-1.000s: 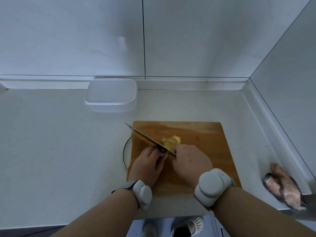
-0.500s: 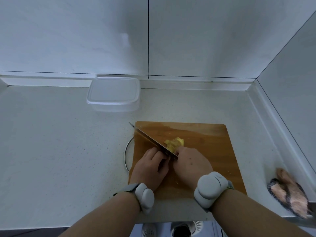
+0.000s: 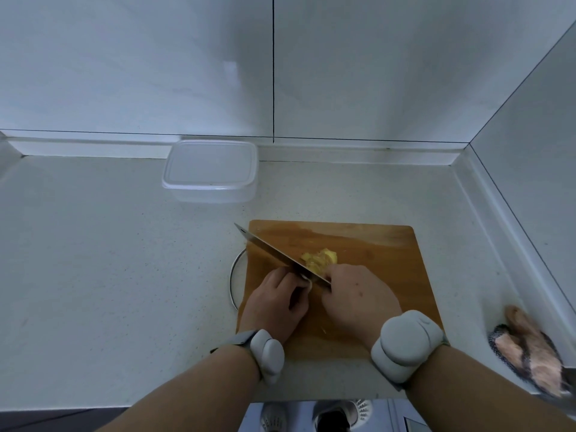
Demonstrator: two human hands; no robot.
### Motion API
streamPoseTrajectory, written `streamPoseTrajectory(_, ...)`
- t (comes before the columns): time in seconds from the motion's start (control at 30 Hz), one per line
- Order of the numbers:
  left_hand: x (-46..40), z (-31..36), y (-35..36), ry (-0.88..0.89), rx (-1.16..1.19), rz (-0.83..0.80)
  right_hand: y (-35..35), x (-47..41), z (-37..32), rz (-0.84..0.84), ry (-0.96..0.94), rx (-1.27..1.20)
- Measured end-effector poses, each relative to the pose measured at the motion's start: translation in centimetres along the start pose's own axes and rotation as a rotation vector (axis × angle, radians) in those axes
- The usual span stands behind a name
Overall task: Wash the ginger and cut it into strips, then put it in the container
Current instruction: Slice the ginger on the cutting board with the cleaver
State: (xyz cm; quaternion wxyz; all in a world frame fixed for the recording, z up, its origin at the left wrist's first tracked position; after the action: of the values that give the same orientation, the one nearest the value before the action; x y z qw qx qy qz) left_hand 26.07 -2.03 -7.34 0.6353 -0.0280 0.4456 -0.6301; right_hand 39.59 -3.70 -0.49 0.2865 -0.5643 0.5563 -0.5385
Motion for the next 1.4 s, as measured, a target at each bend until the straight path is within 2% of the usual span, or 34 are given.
streamPoseTrajectory(0.4,0.0,-0.1,0.2,0.005,-0.02,-0.001,1.0,-0.5,0.0,-0.038,0.023,0.016)
streamPoseTrajectory(1.2,-0.1,-0.1,0.1,0.007,-0.021,-0.034,0.2,0.2,0.1,0.003,0.034,0.023)
streamPoseTrajectory(1.4,0.0,-0.1,0.2,0.016,-0.021,0.0,0.7,0.0,-0.2,0.006,0.044,0.039)
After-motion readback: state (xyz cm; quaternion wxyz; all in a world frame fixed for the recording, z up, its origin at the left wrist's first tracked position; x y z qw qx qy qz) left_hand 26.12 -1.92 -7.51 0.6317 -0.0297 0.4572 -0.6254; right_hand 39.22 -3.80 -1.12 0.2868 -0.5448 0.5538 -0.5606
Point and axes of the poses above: each hand's wrist, its own x-axis away from the middle knuckle, its own y-axis out of the palm, z = x × y, the point moved 4 cm from there along -x, towards the middle knuckle, and after that the axes turned 13 degrees about z, right-handed, at the moved point
